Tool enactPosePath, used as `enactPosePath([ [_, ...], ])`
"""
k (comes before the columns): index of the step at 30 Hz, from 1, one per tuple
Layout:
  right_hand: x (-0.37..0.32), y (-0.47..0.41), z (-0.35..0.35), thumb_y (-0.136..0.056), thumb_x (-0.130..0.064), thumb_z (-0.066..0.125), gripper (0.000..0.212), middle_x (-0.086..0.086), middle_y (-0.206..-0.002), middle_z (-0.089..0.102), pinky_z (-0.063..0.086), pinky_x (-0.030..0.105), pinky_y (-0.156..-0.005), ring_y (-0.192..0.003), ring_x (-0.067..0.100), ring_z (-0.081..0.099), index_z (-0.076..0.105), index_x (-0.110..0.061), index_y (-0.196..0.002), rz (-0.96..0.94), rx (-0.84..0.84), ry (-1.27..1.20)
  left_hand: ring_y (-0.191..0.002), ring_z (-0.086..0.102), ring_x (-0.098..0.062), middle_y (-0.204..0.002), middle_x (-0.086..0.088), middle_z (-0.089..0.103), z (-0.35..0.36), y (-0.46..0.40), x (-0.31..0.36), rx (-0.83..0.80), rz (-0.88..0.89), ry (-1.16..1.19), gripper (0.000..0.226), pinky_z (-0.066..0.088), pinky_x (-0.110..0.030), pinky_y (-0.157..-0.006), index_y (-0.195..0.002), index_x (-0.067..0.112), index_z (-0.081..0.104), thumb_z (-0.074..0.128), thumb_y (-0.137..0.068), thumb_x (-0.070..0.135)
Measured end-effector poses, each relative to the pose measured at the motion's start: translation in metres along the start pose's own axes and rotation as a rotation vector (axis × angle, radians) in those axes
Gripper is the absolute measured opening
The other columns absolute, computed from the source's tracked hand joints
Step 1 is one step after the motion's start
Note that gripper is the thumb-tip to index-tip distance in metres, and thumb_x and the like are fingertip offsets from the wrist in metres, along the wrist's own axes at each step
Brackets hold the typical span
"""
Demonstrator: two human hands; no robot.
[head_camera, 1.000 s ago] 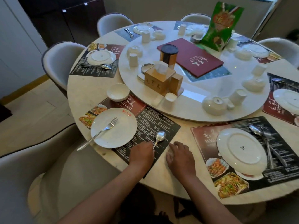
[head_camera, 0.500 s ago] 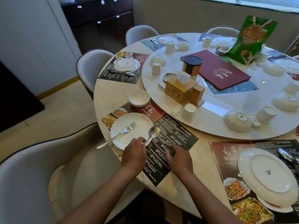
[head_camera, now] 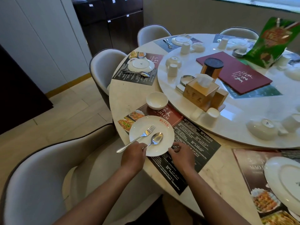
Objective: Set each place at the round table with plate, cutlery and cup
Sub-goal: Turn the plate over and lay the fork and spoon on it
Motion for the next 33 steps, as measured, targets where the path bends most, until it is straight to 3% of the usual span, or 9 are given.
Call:
enactPosePath([
  [6, -0.001, 0.005, 0.0, -0.093, -0.029, 0.069, 0.031, -0.014, -0.085, 0.065, 0.042, 0.022, -0.059, -0.076, 0.001, 0.061, 0.064, -0.027, -0.124, 0.015, 0.019, -0.016, -0.088, 0.059, -0.018, -0.095, 0.0, 0.06, 0.005, 0.0, -0.005, -0.023, 0.056, -0.078, 0.027, 0.051, -0.036, -0.073, -0.105, 0.02, 0.075, 0.049, -0.102, 0.029],
  [13, -0.001, -0.012, -0.016, -0.093, -0.027, 0.067, 0.014, -0.009, -0.094, 0.07, 0.056, 0.031, -0.071, -0.079, 0.006, 0.064, 0.07, -0.026, -0.106, 0.017, 0.03, 0.001, -0.088, 0.058, -0.017, -0.098, 0.002, 0.057, 0.013, -0.001, -0.01, -0.035, 0.086, -0.126, 0.026, 0.052, -0.035, -0.072, -0.106, 0.021, 0.073, 0.05, -0.102, 0.031],
  [16, -0.006, -0.031, -0.038, -0.093, -0.025, 0.066, 0.011, -0.01, -0.093, 0.069, 0.047, 0.025, -0.062, -0.076, 0.003, 0.06, 0.072, -0.022, -0.103, -0.022, 0.089, 0.085, -0.089, 0.059, -0.015, -0.101, 0.004, 0.06, 0.008, 0.0, -0.004, 0.01, 0.07, -0.152, 0.024, 0.054, -0.034, -0.071, -0.11, 0.024, 0.072, 0.054, -0.099, 0.036],
  [18, -0.015, -0.045, -0.053, -0.093, -0.023, 0.064, 0.015, -0.008, -0.092, 0.068, 0.045, 0.026, -0.063, -0.076, 0.008, 0.06, 0.072, -0.021, -0.106, -0.072, 0.122, 0.155, -0.091, 0.06, -0.016, -0.104, 0.003, 0.063, 0.001, -0.003, 0.009, 0.056, 0.091, -0.176, 0.026, 0.055, -0.033, -0.071, -0.115, 0.025, 0.07, 0.058, -0.096, 0.038],
  [25, -0.061, -0.085, -0.083, -0.091, -0.011, 0.06, 0.017, 0.007, -0.104, 0.065, 0.049, 0.033, -0.068, -0.088, 0.023, 0.057, 0.068, -0.011, -0.106, -0.348, 0.196, 0.597, -0.117, 0.052, -0.023, -0.13, -0.002, 0.059, 0.01, -0.063, 0.086, -0.005, 0.237, -0.224, 0.044, 0.047, -0.038, -0.093, -0.138, 0.027, 0.054, 0.051, -0.098, 0.046],
  [27, -0.07, -0.095, -0.082, -0.093, -0.01, 0.056, 0.021, 0.008, -0.114, 0.064, 0.046, 0.034, -0.075, -0.105, 0.026, 0.055, 0.067, -0.012, -0.111, -0.44, 0.195, 0.821, -0.125, 0.047, -0.026, -0.139, -0.005, 0.053, 0.023, -0.08, 0.1, -0.06, 0.233, -0.254, 0.048, 0.043, -0.04, -0.099, -0.142, 0.027, 0.048, 0.049, -0.098, 0.048],
  [30, -0.075, -0.117, -0.081, -0.097, -0.017, 0.054, 0.025, 0.009, -0.131, 0.06, 0.043, 0.043, -0.099, -0.128, 0.032, 0.047, 0.065, -0.014, -0.12, -0.494, 0.151, 1.056, -0.13, 0.042, -0.029, -0.146, -0.009, 0.046, 0.043, -0.1, 0.11, -0.144, 0.216, -0.305, 0.049, 0.04, -0.043, -0.103, -0.14, 0.027, 0.044, 0.051, -0.097, 0.049],
  [33, -0.074, -0.137, -0.085, -0.097, -0.021, 0.058, 0.024, 0.008, -0.126, 0.063, 0.036, 0.051, -0.108, -0.129, 0.034, 0.045, 0.068, -0.016, -0.118, -0.503, 0.151, 1.173, -0.13, 0.042, -0.03, -0.144, -0.011, 0.045, 0.056, -0.111, 0.112, -0.189, 0.199, -0.321, 0.049, 0.041, -0.045, -0.104, -0.137, 0.026, 0.046, 0.053, -0.096, 0.05],
])
Point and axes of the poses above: each hand's wrist, its own y-axis away from the middle knuckle, its own z-axis out of the palm, x = y × z, the point moved 8 cm from there along -y, towards the middle knuckle
